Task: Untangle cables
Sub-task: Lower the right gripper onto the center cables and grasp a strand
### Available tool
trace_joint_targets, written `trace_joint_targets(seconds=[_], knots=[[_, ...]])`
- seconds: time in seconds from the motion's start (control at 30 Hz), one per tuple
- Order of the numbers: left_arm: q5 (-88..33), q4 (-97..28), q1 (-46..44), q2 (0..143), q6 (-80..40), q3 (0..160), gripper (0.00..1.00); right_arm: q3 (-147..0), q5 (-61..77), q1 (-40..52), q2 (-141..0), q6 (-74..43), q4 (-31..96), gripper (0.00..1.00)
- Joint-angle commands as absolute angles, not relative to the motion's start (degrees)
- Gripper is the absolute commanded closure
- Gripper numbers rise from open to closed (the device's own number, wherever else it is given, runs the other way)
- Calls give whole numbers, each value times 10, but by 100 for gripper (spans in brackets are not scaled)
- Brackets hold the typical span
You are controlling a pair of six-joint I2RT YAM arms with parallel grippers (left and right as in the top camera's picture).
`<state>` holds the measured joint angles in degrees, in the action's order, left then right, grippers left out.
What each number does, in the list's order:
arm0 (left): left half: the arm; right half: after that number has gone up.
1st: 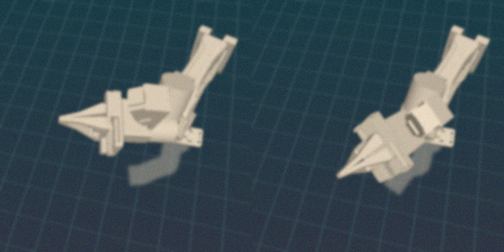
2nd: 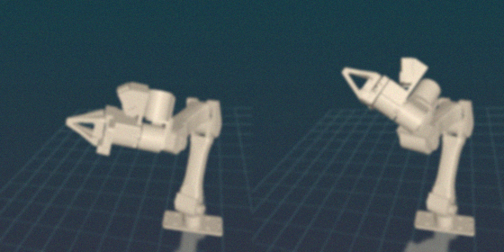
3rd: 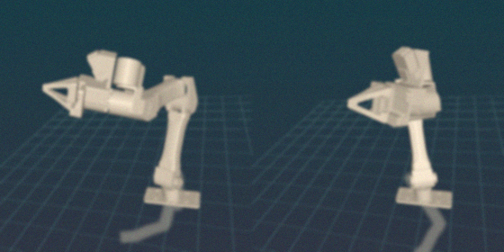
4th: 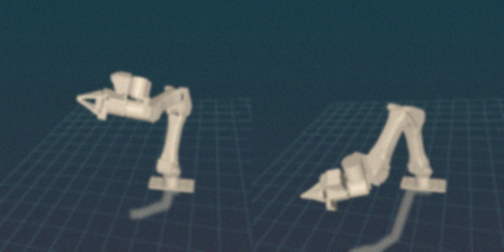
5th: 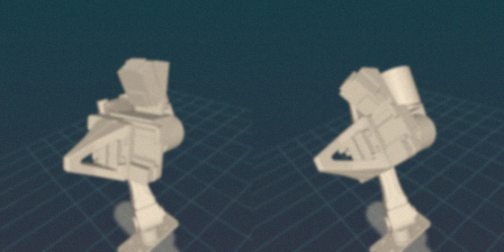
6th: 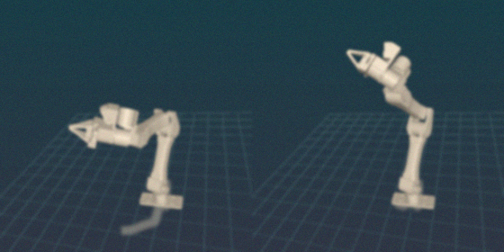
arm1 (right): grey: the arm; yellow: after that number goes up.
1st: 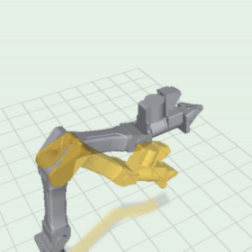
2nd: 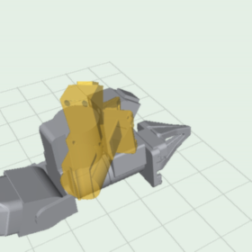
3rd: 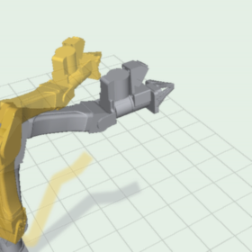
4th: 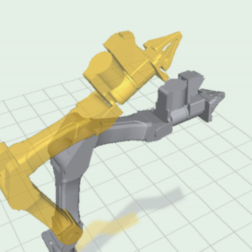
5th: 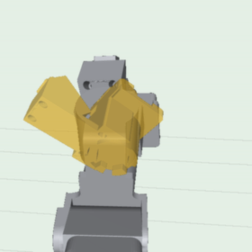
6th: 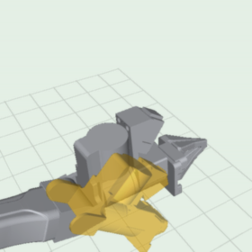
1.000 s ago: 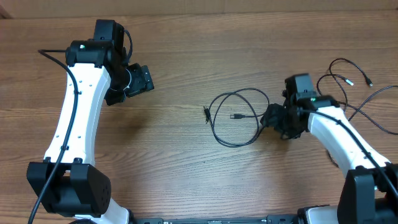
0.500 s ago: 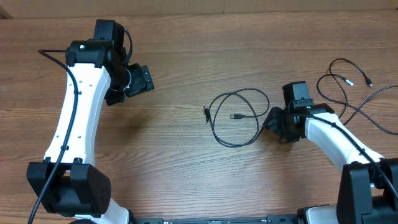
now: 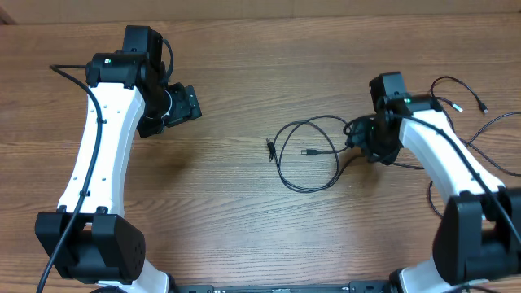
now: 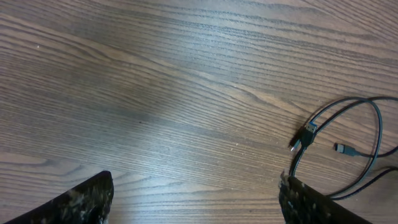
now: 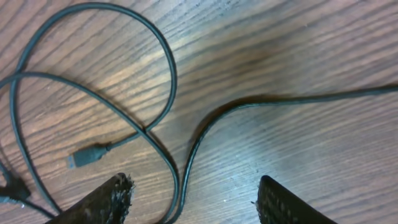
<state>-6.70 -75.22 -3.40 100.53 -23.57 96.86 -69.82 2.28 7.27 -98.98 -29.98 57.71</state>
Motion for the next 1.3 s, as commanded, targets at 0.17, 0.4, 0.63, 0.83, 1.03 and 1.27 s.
trace_joint_targets(seconds=[0.17, 0.4, 0.63, 0.83, 1.03, 1.27], knots=[[-69, -751, -36, 1010, -227, 975, 15, -696, 15, 76, -1029, -305, 587, 37], [-69, -750, -36, 1010, -227, 975, 15, -665, 15, 76, -1029, -318, 552, 39], [-69, -750, -36, 1010, -227, 975, 15, -619, 16, 80, -1029, -347, 512, 41], [-69, -749, -41, 1010, -227, 975, 14, -598, 15, 94, -1030, -356, 486, 42], [-74, -745, -58, 1010, -190, 975, 10, -598, 13, 117, -1030, -372, 478, 45], [-73, -741, -80, 1010, -177, 971, 8, -593, 8, 135, -1030, -378, 467, 45]])
